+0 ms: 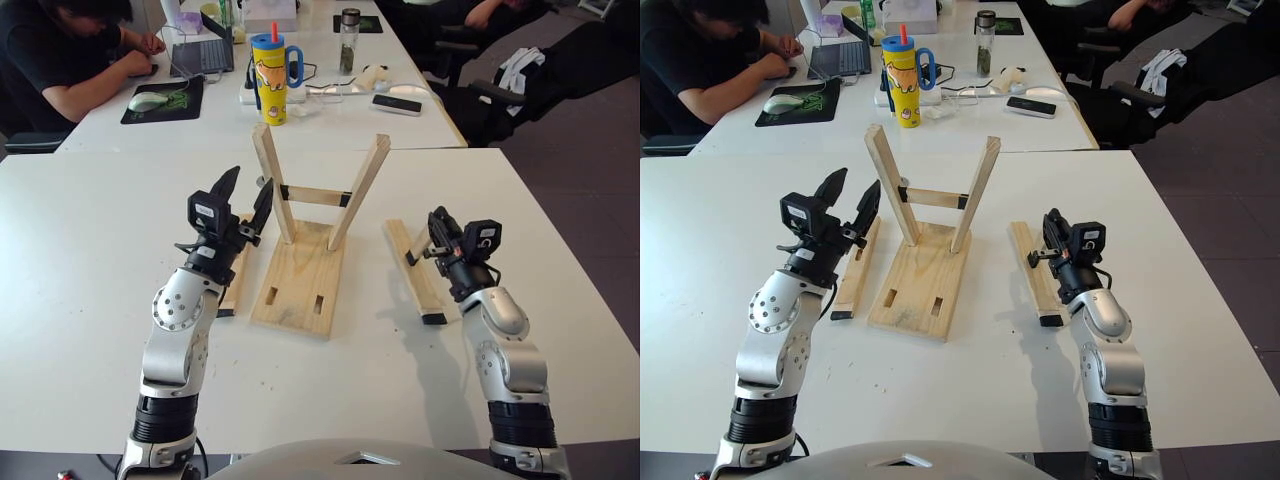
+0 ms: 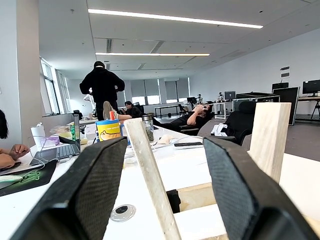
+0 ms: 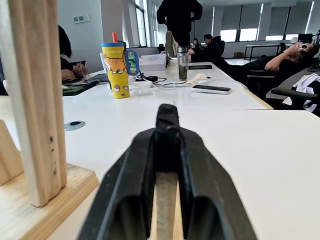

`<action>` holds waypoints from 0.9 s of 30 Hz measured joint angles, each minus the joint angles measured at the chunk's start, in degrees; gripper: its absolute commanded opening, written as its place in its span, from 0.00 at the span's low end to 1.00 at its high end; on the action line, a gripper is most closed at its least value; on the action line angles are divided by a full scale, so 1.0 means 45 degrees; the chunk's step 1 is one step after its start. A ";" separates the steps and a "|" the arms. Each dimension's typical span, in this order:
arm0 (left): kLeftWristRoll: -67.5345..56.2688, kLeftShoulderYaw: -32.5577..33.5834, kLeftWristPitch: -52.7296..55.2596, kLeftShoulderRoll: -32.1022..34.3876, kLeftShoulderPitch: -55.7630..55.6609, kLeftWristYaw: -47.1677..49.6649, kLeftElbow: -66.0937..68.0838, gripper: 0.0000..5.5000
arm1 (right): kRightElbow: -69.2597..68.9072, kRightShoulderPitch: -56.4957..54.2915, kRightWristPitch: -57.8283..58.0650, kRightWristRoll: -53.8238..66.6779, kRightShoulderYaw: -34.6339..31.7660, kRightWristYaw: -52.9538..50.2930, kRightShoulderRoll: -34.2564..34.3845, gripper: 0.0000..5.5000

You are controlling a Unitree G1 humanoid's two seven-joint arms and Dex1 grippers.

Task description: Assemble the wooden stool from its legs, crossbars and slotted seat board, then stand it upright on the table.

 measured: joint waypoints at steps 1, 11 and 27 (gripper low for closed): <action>0.0008 -0.0015 0.0000 -0.0016 -0.0001 -0.0001 0.0000 0.51 | 0.0129 -0.0001 -0.0221 -0.0058 0.0078 0.0024 0.0009 0.08; 0.0079 -0.0006 0.0000 -0.0009 -0.0002 -0.0004 0.0000 0.51 | 0.0736 0.0724 -0.2263 -0.0371 0.0139 0.0786 -0.0043 0.08; 0.0097 -0.0004 -0.0163 -0.0008 -0.0128 -0.0068 0.0326 0.51 | 0.1700 -0.0152 -0.2285 -0.0352 0.0111 0.1092 -0.0206 0.08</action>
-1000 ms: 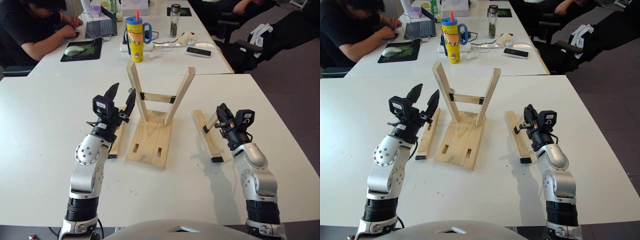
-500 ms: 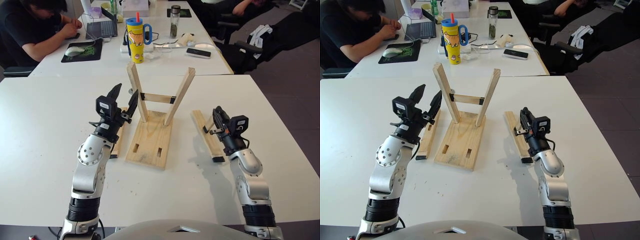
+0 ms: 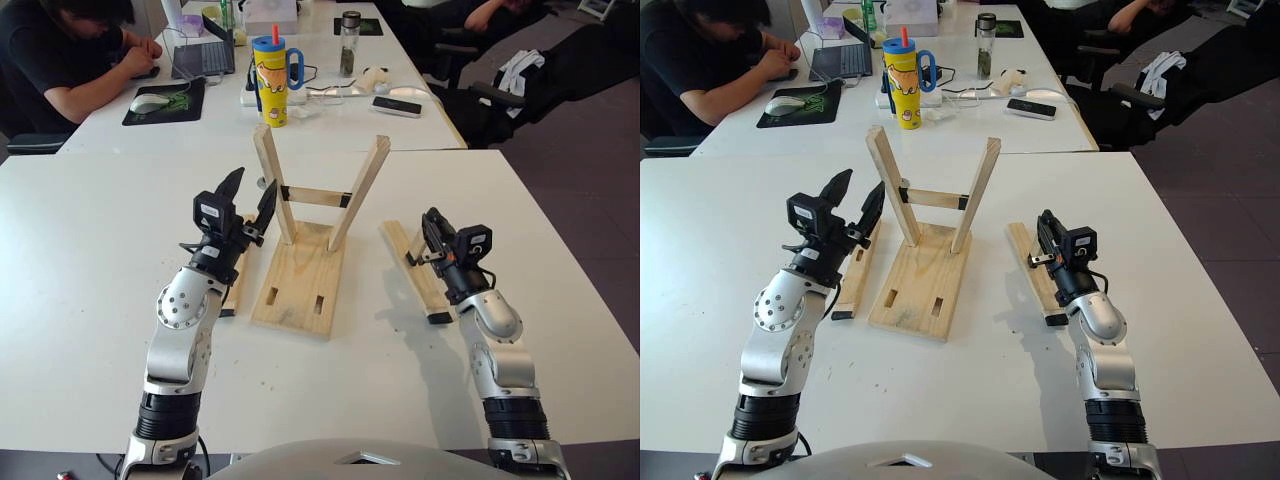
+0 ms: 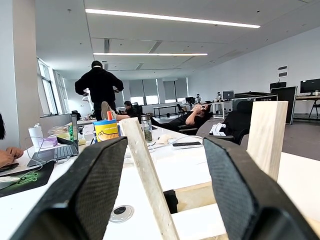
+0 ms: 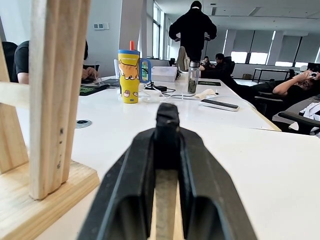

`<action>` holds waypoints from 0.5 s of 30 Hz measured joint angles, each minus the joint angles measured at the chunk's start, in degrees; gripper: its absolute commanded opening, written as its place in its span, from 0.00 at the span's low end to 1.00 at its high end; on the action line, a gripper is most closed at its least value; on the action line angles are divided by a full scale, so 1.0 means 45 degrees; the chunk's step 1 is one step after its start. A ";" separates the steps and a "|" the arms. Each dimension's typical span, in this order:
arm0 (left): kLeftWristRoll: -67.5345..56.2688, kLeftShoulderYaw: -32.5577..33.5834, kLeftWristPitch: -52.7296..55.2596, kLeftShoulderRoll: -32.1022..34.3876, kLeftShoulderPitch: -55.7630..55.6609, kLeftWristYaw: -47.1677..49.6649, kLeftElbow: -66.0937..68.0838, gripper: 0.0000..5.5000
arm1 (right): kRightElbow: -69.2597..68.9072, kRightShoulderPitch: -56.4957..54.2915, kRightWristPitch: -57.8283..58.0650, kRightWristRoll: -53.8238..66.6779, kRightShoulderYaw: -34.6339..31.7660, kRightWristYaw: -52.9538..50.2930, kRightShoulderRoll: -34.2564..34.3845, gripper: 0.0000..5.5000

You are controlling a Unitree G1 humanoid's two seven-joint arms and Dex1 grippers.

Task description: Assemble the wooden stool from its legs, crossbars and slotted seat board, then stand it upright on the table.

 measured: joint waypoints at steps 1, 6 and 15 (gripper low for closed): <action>0.0004 0.0001 -0.0024 0.0000 0.0001 -0.0001 0.0009 0.51 | -0.0003 0.0013 -0.0002 0.0005 -0.0036 -0.0002 0.0001 0.08; 0.0040 -0.0004 -0.0074 -0.0001 0.0001 0.0000 0.0020 0.51 | -0.0043 0.0033 0.0369 0.0132 -0.0108 -0.0008 -0.0013 0.19; 0.0100 0.0041 -0.0190 0.0015 0.0062 -0.0011 0.0089 0.51 | -0.0784 -0.0625 0.2624 0.0476 -0.0556 -0.0175 -0.0166 0.27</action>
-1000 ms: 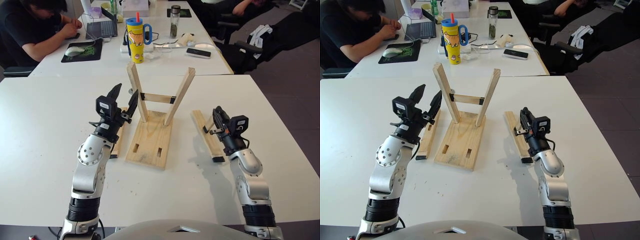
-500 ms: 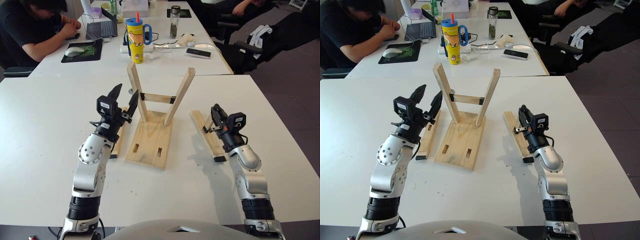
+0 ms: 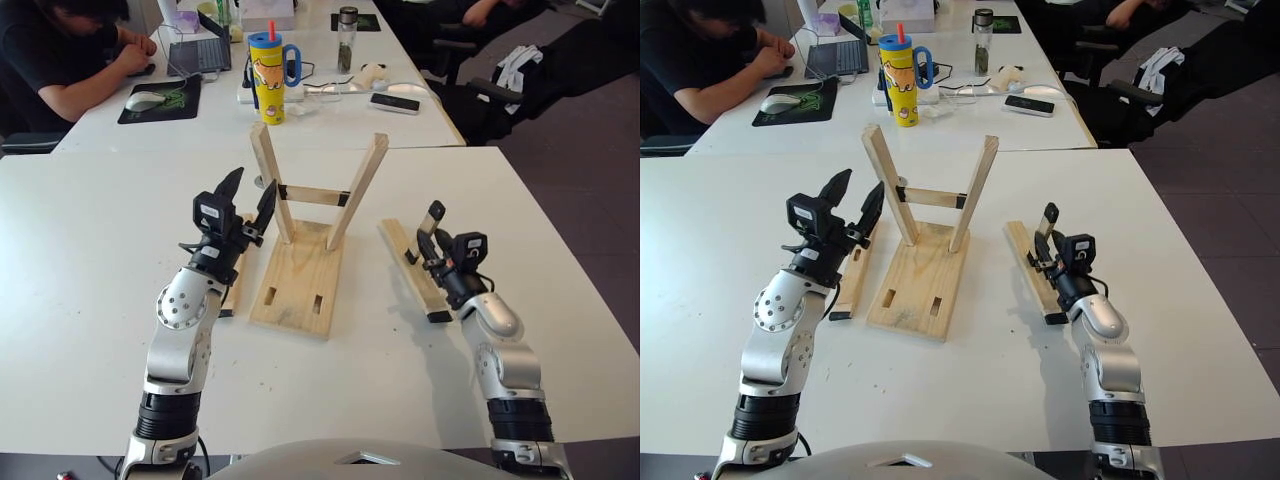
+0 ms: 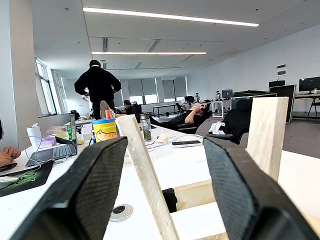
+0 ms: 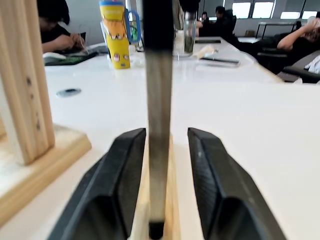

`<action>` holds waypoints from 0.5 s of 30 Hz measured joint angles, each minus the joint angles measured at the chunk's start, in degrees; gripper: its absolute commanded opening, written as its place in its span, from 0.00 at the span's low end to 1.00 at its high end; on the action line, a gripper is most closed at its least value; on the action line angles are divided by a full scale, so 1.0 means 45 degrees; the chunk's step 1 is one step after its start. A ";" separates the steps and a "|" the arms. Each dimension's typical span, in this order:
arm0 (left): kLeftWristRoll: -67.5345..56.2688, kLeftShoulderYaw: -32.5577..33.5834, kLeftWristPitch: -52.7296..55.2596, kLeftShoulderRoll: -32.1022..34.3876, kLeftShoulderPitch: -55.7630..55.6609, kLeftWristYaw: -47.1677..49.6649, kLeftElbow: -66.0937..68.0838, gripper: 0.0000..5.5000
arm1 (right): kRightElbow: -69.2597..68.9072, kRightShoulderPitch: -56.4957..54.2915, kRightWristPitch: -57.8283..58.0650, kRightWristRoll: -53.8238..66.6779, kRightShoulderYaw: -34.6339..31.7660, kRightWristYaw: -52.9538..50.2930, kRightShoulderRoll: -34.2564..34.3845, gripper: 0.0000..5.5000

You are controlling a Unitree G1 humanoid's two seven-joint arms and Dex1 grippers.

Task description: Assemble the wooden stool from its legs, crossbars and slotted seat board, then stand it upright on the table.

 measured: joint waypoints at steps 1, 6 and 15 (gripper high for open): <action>0.0010 0.0002 -0.0021 -0.0001 0.0034 0.0002 0.0019 0.51 | -0.0200 -0.0206 0.0211 0.0057 -0.0033 -0.0005 -0.0037 0.27; 0.0139 -0.0009 -0.0133 -0.0055 0.0102 0.0081 0.0045 0.51 | -0.1191 -0.1231 0.1497 0.0762 -0.0535 -0.0050 -0.0267 0.27; 0.0281 -0.0041 -0.0414 -0.0264 0.0195 0.0347 0.0162 0.51 | 0.0447 -0.4431 0.2557 0.1134 -0.1245 -0.0110 -0.0791 0.17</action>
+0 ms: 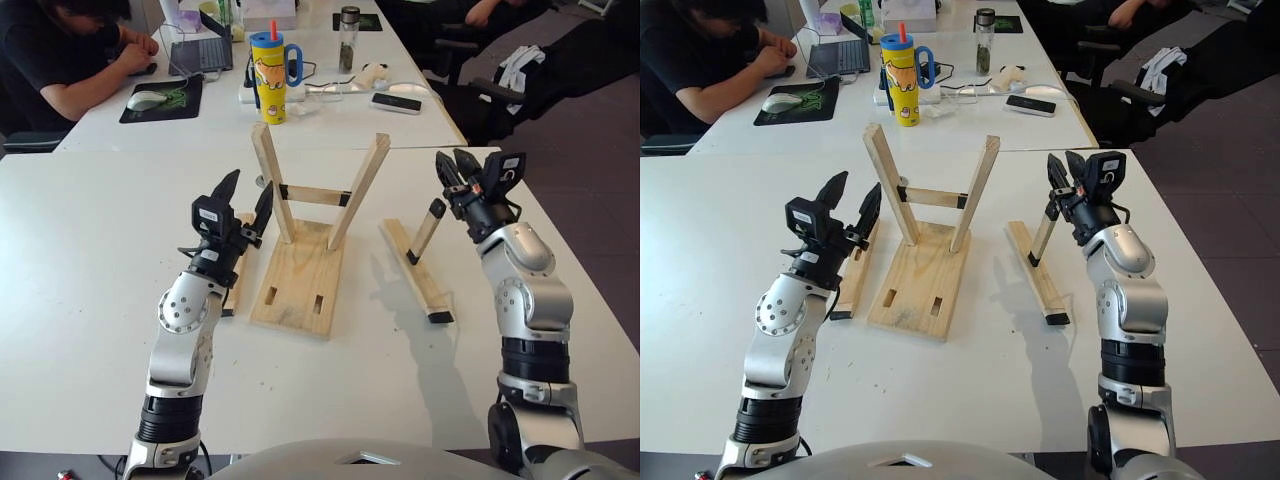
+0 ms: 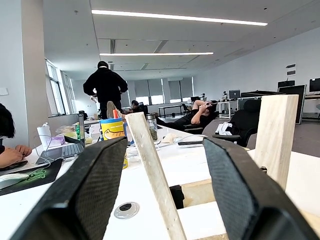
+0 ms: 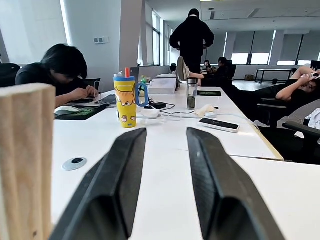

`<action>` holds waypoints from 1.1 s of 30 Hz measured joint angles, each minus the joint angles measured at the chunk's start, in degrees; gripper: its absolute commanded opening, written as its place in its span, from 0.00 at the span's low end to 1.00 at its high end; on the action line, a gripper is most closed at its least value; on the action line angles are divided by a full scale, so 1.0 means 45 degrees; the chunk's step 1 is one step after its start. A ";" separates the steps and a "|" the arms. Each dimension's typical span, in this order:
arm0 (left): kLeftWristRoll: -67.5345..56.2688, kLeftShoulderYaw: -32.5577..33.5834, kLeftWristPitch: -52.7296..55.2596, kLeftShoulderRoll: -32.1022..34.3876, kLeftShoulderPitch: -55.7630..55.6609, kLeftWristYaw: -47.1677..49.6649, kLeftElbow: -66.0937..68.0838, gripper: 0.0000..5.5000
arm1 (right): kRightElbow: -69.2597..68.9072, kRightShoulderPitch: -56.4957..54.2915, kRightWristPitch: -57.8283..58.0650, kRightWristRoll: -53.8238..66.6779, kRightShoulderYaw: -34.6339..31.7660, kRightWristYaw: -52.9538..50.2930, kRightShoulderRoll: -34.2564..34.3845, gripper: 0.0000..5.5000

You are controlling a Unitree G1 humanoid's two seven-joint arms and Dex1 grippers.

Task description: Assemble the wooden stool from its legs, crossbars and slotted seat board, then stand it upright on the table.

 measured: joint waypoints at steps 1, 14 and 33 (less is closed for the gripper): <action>0.0018 0.0000 -0.0028 -0.0015 0.0009 0.0050 0.0037 0.51 | 0.0629 -0.0798 0.0372 0.0090 -0.0136 -0.0042 -0.0052 0.13; 0.0255 -0.0199 -0.0258 -0.0298 0.0315 0.0339 0.0134 0.51 | 0.4464 -0.3969 0.1971 0.0038 -0.0435 0.0568 -0.0711 0.01; 0.0362 -0.0222 -0.0452 -0.0377 0.0452 0.0444 0.0207 0.51 | 0.3024 -0.3878 0.2305 0.0315 -0.1094 0.0184 -0.0710 0.01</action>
